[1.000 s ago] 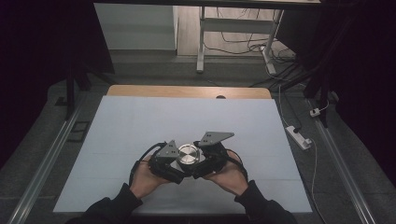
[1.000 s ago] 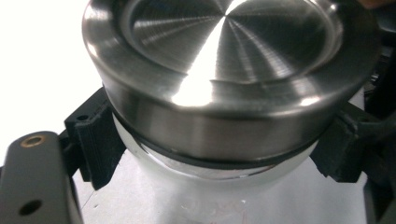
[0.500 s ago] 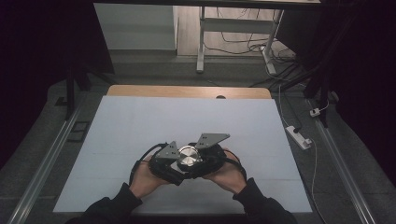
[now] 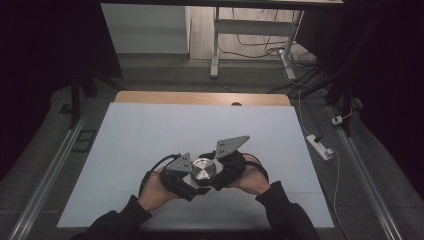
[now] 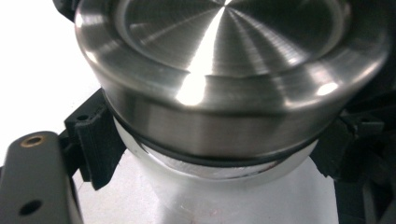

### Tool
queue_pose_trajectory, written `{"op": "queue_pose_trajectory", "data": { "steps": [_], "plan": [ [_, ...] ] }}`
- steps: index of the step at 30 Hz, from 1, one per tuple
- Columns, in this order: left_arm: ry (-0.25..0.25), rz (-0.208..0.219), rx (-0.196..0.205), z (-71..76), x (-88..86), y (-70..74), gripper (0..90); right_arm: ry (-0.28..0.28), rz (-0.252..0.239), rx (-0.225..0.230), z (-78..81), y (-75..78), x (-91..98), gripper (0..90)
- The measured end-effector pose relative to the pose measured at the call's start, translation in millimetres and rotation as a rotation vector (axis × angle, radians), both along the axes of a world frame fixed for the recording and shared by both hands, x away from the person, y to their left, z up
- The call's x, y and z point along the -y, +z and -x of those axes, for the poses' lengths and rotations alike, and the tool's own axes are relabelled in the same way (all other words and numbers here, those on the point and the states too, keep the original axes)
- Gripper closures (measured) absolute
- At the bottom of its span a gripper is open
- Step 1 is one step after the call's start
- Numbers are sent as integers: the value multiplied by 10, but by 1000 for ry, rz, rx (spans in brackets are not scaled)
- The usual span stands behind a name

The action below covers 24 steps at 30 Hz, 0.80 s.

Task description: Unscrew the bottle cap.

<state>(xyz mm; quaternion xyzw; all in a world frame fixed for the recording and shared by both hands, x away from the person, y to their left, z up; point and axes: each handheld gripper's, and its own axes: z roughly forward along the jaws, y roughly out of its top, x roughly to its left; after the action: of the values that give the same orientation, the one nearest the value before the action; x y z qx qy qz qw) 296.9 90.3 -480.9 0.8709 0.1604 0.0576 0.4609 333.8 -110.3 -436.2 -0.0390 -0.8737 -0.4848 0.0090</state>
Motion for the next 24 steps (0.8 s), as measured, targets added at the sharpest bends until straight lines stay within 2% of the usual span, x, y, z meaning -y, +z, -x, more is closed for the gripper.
{"op": "queue_pose_trajectory", "data": {
  "steps": [2, 4, 5, 6, 7, 8, 9, 10, 11, 12, 16, 17, 18, 22, 24],
  "plan": [
    [19, -2, 3, -6, -4, 1, 159, -18, 6, 0, 1, 2, -6, 179],
    [36, -11, 5, -9, -4, -8, 159, -70, 19, -3, 18, 19, -25, 144],
    [36, -11, 5, -9, -4, -8, 159, -70, 19, -3, 18, 19, -25, 144],
    [51, -20, 8, -12, -9, -13, 159, -143, 22, -4, 34, 47, -24, 107],
    [60, -27, 11, -19, -12, -15, 159, -175, 23, -22, 33, 58, -19, 95],
    [73, -30, 8, -24, -15, -19, 159, -175, 23, -22, 33, 58, -19, 95],
    [92, -28, 7, -28, -16, -23, 159, -255, 27, -61, 30, 72, -7, 67],
    [101, -32, 7, -37, -27, -21, 159, -282, 26, -73, 36, 74, -4, 67],
    [114, -28, 4, -42, -33, -21, 159, -282, 26, -73, 36, 74, -4, 67],
    [130, -26, 4, -44, -41, -20, 159, -323, 25, -64, 84, 64, -32, 57],
    [182, -16, -10, -57, -68, -12, 159, -377, 37, -11, 201, 33, -145, 75],
    [182, -16, -10, -57, -68, -12, 159, -377, 37, -11, 201, 33, -145, 75],
    [190, -21, -7, -56, -73, -15, 159, -428, 34, 22, 255, 6, -203, 111],
    [186, -11, -11, -52, -75, -5, 159, -455, 18, 67, 273, -8, -209, 186],
    [184, -8, -9, -48, -70, -1, 159, -454, 8, 60, 267, -10, -201, 186]
  ]
}}
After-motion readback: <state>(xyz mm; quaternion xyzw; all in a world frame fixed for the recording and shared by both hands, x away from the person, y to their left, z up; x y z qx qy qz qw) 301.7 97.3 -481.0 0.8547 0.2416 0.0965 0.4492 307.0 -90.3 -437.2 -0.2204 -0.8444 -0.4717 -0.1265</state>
